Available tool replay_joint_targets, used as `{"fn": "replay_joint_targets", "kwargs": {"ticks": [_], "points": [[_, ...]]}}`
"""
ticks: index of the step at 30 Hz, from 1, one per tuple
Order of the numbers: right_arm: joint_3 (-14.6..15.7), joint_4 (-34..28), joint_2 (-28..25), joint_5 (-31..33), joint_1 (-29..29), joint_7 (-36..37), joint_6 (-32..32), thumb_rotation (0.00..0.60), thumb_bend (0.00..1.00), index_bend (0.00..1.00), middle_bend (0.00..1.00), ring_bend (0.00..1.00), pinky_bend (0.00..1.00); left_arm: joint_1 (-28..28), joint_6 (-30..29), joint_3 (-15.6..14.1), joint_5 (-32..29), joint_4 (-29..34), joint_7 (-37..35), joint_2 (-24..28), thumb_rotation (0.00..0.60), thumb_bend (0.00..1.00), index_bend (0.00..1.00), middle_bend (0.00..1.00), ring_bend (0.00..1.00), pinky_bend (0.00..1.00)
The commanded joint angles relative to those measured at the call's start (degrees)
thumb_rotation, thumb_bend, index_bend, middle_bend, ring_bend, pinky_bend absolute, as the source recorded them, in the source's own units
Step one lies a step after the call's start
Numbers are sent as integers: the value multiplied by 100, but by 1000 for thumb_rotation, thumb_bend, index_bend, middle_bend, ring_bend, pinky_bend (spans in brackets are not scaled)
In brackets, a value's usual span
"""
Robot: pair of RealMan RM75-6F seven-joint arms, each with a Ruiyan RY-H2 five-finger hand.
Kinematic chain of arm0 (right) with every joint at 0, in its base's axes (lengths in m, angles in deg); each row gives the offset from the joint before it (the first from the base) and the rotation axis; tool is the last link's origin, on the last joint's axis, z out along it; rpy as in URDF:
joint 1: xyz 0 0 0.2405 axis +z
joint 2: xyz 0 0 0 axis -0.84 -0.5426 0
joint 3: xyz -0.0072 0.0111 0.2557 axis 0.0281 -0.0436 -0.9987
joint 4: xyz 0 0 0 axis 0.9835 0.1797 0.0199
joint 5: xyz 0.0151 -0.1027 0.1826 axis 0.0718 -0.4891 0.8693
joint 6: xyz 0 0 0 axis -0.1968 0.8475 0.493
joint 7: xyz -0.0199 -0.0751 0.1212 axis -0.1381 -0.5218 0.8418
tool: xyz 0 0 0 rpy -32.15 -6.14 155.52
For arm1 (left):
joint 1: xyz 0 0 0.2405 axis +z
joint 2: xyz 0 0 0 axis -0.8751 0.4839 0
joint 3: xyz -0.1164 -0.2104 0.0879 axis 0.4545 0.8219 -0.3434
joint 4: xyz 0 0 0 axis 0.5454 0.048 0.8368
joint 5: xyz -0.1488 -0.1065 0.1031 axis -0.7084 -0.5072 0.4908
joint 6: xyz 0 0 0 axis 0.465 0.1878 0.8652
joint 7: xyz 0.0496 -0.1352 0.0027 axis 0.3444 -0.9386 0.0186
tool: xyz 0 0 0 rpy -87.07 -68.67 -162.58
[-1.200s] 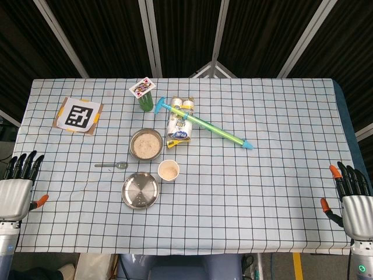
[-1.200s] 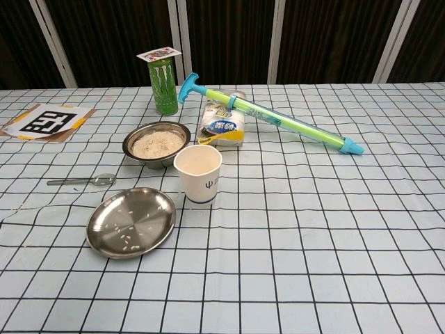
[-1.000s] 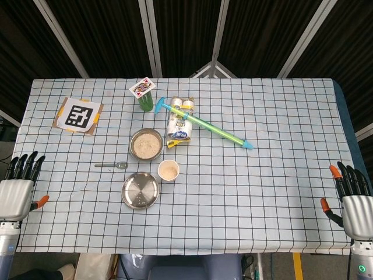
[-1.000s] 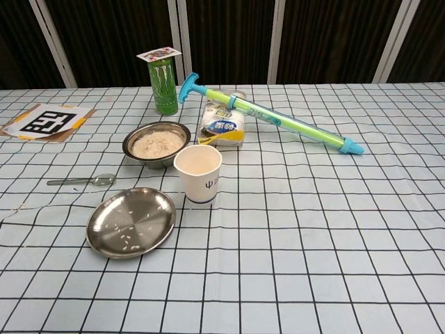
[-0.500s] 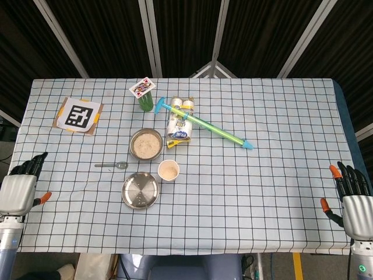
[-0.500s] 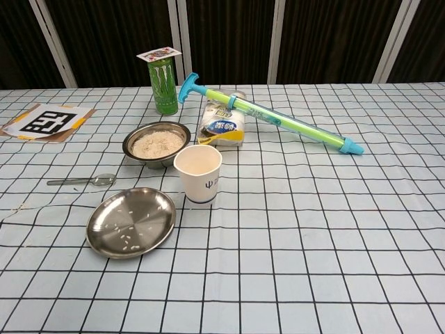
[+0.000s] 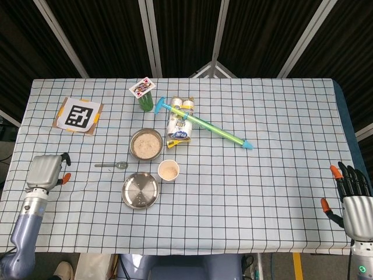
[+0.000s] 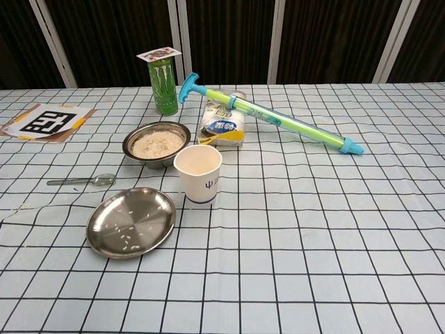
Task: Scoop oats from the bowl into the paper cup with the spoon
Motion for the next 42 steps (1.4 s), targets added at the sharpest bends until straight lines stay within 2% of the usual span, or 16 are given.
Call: {"fn": "replay_joint_targets", "kwargs": {"ticks": [1,7,17,30,42], "points": [[0,9,11,-8,-7,-1,-17,600,383,0,44,0,87,-492,408,193,-716,-348,524,-351,600,364,506,1000,1000,1000],[-3,36,36,-31,-16,7,-63,600,383,0,44,0,87,-910,607,170,-1472,-771,984,-750,600,369,492,1000,1000,1000],[-11,65,50,-44,-12,42,-83,600,383,0,44,0,87,-1349,705,63,-2090,-1265,1320,-1217,600,395,482,1000,1000,1000],[-12,90,69,-66,-16,58,-115,600,383,0,44,0,87,-1592,692,-69,-2416,-1576,1492,-1582,600,397,482,1000,1000,1000],[-13,93,71,-62,-16,60,-113,600,383,0,44,0,87,-1731,651,-103,-2425,-1812,1428,-1773,600,385,491,1000,1000,1000]]}}
